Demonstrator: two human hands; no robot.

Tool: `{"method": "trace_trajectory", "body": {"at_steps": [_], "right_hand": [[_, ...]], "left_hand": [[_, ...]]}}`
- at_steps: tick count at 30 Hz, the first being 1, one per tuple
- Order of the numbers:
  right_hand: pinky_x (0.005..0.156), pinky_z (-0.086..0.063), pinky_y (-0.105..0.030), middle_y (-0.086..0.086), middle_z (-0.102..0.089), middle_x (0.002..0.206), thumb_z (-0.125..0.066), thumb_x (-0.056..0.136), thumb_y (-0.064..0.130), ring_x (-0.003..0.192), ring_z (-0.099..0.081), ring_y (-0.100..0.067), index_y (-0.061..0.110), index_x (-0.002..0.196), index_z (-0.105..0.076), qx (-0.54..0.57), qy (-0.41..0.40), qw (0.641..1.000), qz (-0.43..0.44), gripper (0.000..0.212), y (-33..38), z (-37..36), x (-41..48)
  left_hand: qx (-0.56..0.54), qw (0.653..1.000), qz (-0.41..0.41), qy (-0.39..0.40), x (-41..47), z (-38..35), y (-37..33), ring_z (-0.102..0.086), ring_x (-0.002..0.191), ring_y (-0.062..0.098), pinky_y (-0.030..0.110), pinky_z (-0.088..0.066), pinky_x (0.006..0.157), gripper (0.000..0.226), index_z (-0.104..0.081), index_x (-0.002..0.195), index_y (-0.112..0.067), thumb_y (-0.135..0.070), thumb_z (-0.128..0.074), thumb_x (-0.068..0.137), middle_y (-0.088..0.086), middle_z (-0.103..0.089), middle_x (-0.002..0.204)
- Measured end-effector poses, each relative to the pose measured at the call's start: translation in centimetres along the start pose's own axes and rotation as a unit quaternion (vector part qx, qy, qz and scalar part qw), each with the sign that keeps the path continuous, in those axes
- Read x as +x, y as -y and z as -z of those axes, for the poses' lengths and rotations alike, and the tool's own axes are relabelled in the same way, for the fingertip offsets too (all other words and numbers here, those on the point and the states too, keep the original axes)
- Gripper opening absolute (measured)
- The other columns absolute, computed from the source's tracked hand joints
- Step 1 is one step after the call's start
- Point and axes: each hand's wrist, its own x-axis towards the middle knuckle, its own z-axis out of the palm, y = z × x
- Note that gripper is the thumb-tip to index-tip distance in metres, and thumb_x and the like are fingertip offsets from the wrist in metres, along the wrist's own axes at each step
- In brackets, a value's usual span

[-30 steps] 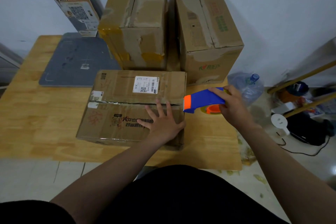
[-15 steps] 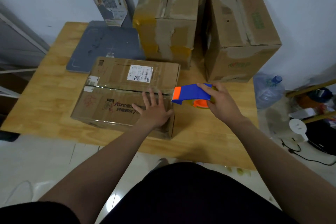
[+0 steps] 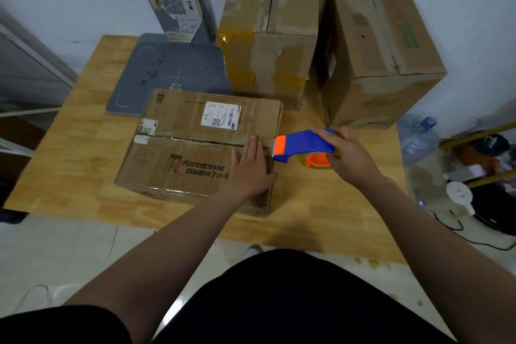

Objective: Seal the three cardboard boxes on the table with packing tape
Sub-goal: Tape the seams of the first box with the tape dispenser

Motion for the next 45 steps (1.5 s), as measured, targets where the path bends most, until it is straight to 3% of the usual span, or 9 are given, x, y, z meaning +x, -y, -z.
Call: {"method": "trace_trajectory", "body": {"at_steps": [7, 11, 18, 26, 33, 39, 45], "right_hand": [[0.091, -0.052, -0.045, -0.006, -0.042, 0.135, -0.064, 0.093, 0.016, 0.121, -0.049, -0.029, 0.048, 0.151, -0.035, -0.023, 0.011, 0.999, 0.024, 0.072, -0.9, 0.3, 0.1], [0.085, -0.052, -0.042, -0.003, -0.041, 0.133, -0.066, 0.093, 0.017, 0.112, -0.052, -0.027, 0.051, 0.151, -0.034, -0.017, 0.018, 0.999, 0.037, 0.074, -1.9, 1.4, 0.4], [0.098, -0.048, -0.038, -0.003, -0.039, 0.141, -0.067, 0.094, 0.015, 0.126, -0.045, -0.024, 0.05, 0.152, -0.031, 0.016, 0.038, 0.997, 0.07, 0.076, -4.6, 2.9, -0.3], [0.089, -0.053, -0.04, 0.005, -0.037, 0.128, -0.07, 0.092, 0.015, 0.114, -0.046, -0.015, 0.057, 0.151, -0.025, 0.033, 0.033, 0.996, 0.082, 0.085, -6.7, 3.8, -2.0], [0.086, -0.054, -0.044, -0.002, -0.041, 0.129, -0.072, 0.09, 0.014, 0.113, -0.049, -0.022, 0.048, 0.153, -0.031, -0.002, 0.043, 0.995, 0.084, 0.082, -7.4, 4.1, -1.8], [0.088, -0.048, -0.041, -0.003, -0.036, 0.128, -0.06, 0.096, 0.014, 0.124, -0.039, -0.025, 0.054, 0.152, -0.027, -0.046, 0.089, 0.995, 0.013, 0.076, -3.7, 2.9, 0.0], [0.092, -0.049, -0.047, -0.013, -0.041, 0.132, -0.051, 0.099, 0.02, 0.127, -0.04, -0.034, 0.048, 0.153, -0.032, -0.094, 0.112, 0.989, -0.025, 0.063, -0.3, 2.9, 1.4]], "left_hand": [[0.019, 0.997, -0.002, -0.081, 0.2, -1.5, -0.5, 0.014, 0.157, 0.02, 0.059, 0.007, 0.123, 0.082, 0.001, 0.163, -0.013, -0.06, -0.029, 0.104, 0.004, 0.009, 0.172], [-0.005, 0.998, -0.004, -0.056, 0.9, -1.3, -0.6, 0.017, 0.156, 0.021, 0.064, 0.004, 0.123, 0.075, 0.004, 0.164, -0.018, -0.052, -0.03, 0.107, 0.001, 0.014, 0.171], [-0.036, 0.999, 0.011, -0.035, 1.2, -1.4, -0.5, 0.023, 0.154, 0.018, 0.062, 0.011, 0.122, 0.073, 0.01, 0.163, -0.024, -0.051, -0.026, 0.107, -0.004, 0.021, 0.169], [-0.036, 0.999, 0.022, -0.023, 1.1, -1.1, -0.9, 0.024, 0.154, 0.019, 0.061, 0.012, 0.122, 0.073, 0.011, 0.163, -0.024, -0.052, -0.028, 0.107, -0.004, 0.022, 0.169], [-0.031, 0.999, 0.033, -0.003, 1.2, -0.5, -1.7, 0.027, 0.153, 0.022, 0.064, 0.012, 0.12, 0.072, 0.015, 0.161, -0.03, -0.049, -0.03, 0.108, -0.001, 0.025, 0.168], [-0.018, 1.0, 0.003, 0.021, 1.0, 0.4, -2.4, 0.028, 0.152, 0.037, 0.075, 0.011, 0.113, 0.061, 0.003, 0.152, -0.062, -0.034, -0.029, 0.109, 0.009, 0.024, 0.168], [0.028, 0.997, 0.03, 0.072, 1.6, 0.8, -3.4, 0.037, 0.146, 0.041, 0.079, 0.01, 0.111, 0.059, -0.006, 0.154, -0.061, -0.029, -0.03, 0.111, 0.012, 0.035, 0.163]]}}
